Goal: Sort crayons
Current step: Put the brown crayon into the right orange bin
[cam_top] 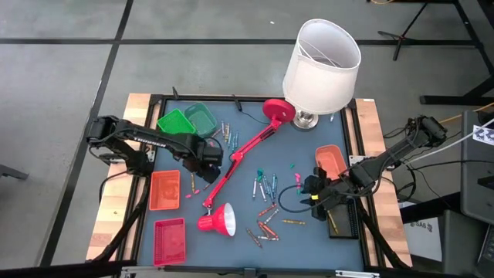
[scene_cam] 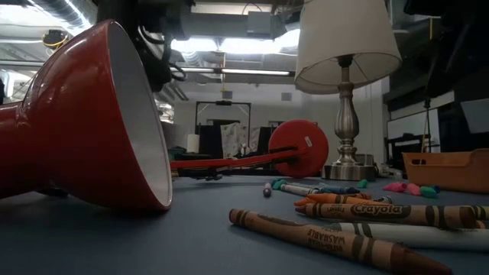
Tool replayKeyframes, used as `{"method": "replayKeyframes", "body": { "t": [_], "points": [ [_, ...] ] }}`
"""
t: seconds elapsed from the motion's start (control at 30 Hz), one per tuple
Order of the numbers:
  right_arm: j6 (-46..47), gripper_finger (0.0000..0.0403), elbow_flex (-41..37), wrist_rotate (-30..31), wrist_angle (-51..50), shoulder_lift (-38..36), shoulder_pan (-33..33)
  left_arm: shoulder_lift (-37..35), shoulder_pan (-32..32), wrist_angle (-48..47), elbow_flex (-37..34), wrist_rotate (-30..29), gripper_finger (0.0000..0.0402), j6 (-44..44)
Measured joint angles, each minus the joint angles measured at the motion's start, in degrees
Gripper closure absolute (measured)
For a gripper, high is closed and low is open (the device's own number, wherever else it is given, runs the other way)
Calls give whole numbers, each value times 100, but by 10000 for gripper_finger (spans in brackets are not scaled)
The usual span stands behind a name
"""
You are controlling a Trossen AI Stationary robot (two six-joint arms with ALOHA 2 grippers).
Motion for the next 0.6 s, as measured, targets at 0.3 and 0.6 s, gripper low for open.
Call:
{"method": "replayKeyframes", "body": {
  "t": [0.3, 0.6],
  "points": [
    [-835, 240, 0, 87, -46, 0, 0, 101, -641, 968, 0, -288, 304, -278],
    [-854, 240, 2, 85, -42, 2, 0, 633, -924, 1165, 0, -492, 304, -214]
  ]
}}
